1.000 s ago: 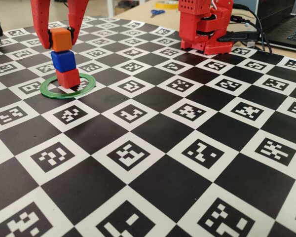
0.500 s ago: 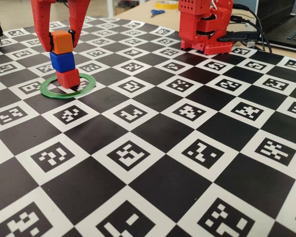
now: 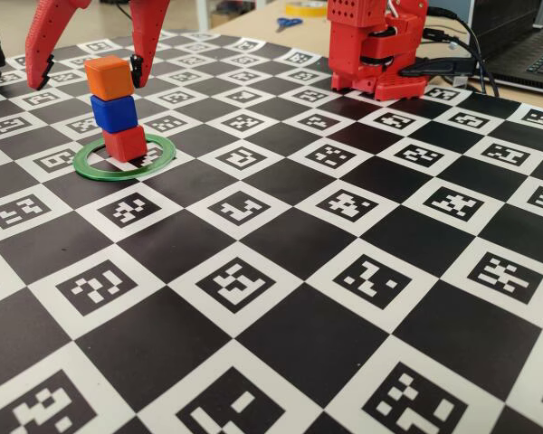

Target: Grab the red cube then put it in the green circle then put the blue cube on top and finally the orange cube on top

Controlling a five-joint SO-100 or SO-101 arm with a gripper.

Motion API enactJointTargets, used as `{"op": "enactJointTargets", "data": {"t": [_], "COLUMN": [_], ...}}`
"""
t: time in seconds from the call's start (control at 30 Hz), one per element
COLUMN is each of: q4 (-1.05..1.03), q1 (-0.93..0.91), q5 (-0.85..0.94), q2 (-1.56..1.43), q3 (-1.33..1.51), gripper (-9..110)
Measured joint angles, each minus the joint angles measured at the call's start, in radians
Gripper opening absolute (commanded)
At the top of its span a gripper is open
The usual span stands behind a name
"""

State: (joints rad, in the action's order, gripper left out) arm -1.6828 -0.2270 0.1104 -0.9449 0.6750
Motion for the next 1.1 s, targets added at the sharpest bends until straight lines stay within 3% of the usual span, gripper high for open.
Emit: {"op": "enactJointTargets", "data": {"t": [0.3, 0.53, 0.87, 1.1], "q4": [-0.044, -0.029, 0.152, 0.227], "q1": [0.057, 0.069, 0.069, 0.04], "q5": [0.015, 0.117, 0.351, 0.532], "q2": [-0.331, -0.615, -1.058, -1.241], "q3": [0.126, 0.373, 0.877, 1.14], "gripper": [48, 27, -5, -6]}}
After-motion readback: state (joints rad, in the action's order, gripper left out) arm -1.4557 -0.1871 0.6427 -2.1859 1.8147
